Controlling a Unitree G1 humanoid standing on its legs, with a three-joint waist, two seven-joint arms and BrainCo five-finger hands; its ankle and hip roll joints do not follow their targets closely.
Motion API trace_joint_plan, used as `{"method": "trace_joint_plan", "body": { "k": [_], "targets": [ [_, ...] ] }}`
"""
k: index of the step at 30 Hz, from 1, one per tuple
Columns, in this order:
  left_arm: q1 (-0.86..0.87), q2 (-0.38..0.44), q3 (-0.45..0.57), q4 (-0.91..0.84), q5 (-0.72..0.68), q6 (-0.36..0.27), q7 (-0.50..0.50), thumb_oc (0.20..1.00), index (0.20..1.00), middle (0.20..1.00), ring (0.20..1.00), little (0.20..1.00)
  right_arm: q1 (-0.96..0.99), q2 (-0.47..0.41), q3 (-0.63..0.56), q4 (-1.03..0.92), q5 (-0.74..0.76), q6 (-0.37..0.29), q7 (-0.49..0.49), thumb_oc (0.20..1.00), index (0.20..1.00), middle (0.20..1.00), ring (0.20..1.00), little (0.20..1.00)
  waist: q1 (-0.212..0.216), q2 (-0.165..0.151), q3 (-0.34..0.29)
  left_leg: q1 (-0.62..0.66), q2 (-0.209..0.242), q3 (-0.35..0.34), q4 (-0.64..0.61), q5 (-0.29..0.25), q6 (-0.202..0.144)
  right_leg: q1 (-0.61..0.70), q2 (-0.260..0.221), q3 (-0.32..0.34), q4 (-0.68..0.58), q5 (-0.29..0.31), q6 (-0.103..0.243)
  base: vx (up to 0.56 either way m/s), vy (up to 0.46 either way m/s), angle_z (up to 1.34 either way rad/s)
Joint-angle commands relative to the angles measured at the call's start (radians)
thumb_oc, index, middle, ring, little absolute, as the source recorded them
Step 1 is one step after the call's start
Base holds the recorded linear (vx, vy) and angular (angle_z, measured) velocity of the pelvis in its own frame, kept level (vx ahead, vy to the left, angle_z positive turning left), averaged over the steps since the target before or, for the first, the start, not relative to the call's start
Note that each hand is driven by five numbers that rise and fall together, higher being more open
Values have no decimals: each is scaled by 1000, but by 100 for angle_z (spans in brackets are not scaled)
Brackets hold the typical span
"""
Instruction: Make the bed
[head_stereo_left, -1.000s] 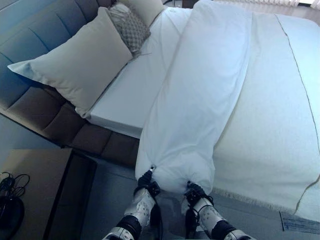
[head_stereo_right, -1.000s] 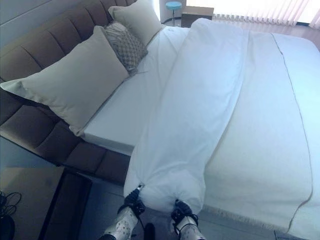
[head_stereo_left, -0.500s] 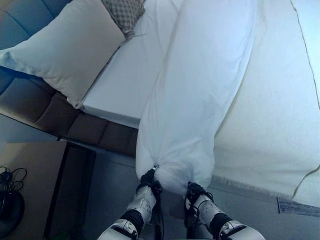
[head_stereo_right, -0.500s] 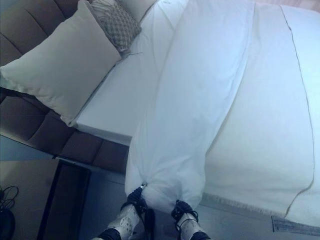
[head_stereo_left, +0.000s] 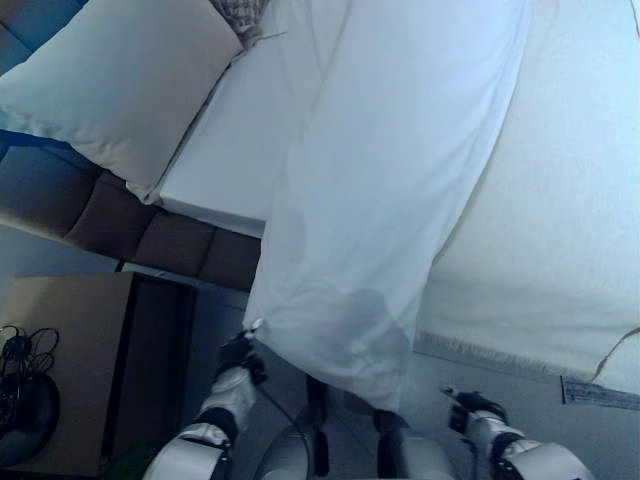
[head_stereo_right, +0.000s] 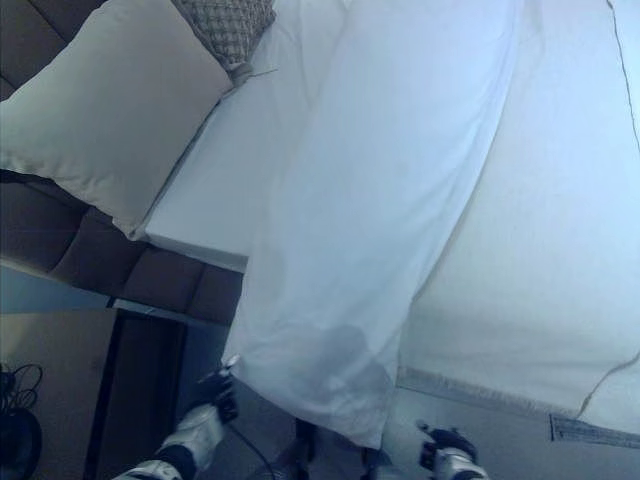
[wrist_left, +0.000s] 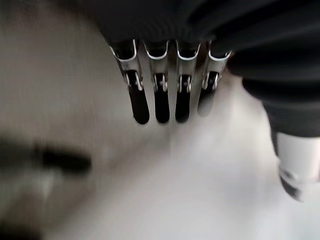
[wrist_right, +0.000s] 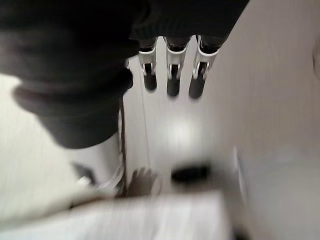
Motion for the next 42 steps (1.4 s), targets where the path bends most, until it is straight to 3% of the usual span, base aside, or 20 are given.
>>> {"method": "trace_joint_plan", "body": {
  "k": [1,8,12,16,20,23,25,27,29,32,35,38,42],
  "targets": [
    [46,16,-8,33,101,5,60,1000,1000,1000,1000,1000,12,22,-18,32,-112,40,1,1000,1000,1000,1000,1000,-2,-30,-19,-46,-59,29,9,-27,-8,-50,-68,11,21,25,122,52,-17,-13],
    [107,24,37,68,160,37,41,1000,1000,1000,1000,1000,77,-69,-70,90,-235,89,40,1000,1000,1000,1000,1000,-15,-35,-46,-6,-54,52,2,-42,-7,-22,-63,27,13,21,127,38,-23,-11],
    [133,11,25,83,189,56,12,1000,1000,1000,1000,1000,109,-95,-71,34,-295,75,27,1000,1000,1000,1000,1000,-31,-29,-62,29,-49,48,0,-47,-7,0,-62,27,53,-15,121,28,-37,-6],
    [164,5,22,95,200,71,-46,1000,1000,1000,1000,1000,145,-101,-107,-68,-262,47,39,1000,1000,1000,1000,1000,-56,-14,-87,95,-38,42,0,-59,-10,31,-55,37,128,-69,108,64,-44,1],
    [189,16,24,36,117,55,-159,1000,1000,1000,1000,1000,176,-96,-116,-201,-221,10,89,1000,1000,1000,1000,1000,-71,-11,-112,153,-25,30,9,-65,-17,68,-40,37,187,-117,92,64,-102,2],
    [214,34,1,-113,68,38,-235,1000,1000,1000,1000,1000,201,-101,-86,-357,-245,-14,114,1000,1000,1000,1000,1000,-73,-22,-122,156,-18,16,99,-97,-25,97,-34,31,204,-140,77,42,-151,14],
    [204,51,-33,-217,53,25,-273,1000,1000,1000,1000,1000,193,-115,-55,-460,-256,-31,133,1000,1000,1000,1000,1000,-67,-38,-102,116,-24,12,241,-111,-39,121,-38,20,211,-147,64,-32,-147,18],
    [171,64,-72,-297,22,12,-291,1000,1000,1000,1000,1000,145,-132,-12,-554,-259,-39,145,1000,1000,1000,1000,1000,-49,-47,-72,41,-55,-44,343,-91,-48,115,-43,19,221,-146,54,-110,-80,25],
    [133,86,-108,-373,-12,6,-311,1000,1000,1000,1000,1000,82,-151,22,-607,-254,-43,153,1000,1000,1000,1000,1000,-42,-44,-73,-18,-54,-54,310,-99,-41,105,-50,21,220,-150,61,13,-9,6],
    [45,121,-175,-463,-83,-3,-330,1000,1000,1000,1000,1000,-38,-157,70,-675,-196,-60,153,1000,1000,1000,1000,1000,-17,-25,-75,-92,-36,-51,216,-25,-35,104,-34,40,206,-149,72,136,81,-2],
    [-61,152,-238,-561,-157,-21,-348,1000,1000,1000,1000,1000,-140,-110,103,-780,-103,-112,170,1000,1000,1000,1000,1000,-9,-25,-66,-129,-35,-34,208,-14,-23,82,-39,65,206,-169,81,79,151,-22],
    [-188,193,-286,-566,-246,-29,-377,1000,1000,1000,1000,1000,-272,-81,157,-786,-7,-125,181,1000,1000,1000,1000,1000,-2,-36,-46,-155,-44,9,220,-35,-13,36,-74,73,225,-170,103,88,280,-47],
    [-362,272,-338,-591,-347,-33,-396,1000,1000,1000,1000,1000,-455,-110,237,-794,114,-125,216,1000,1000,1000,1000,1000,14,-53,0,-164,-30,41,234,-63,8,-61,-104,67,325,-134,125,60,205,-56]
  ]
}}
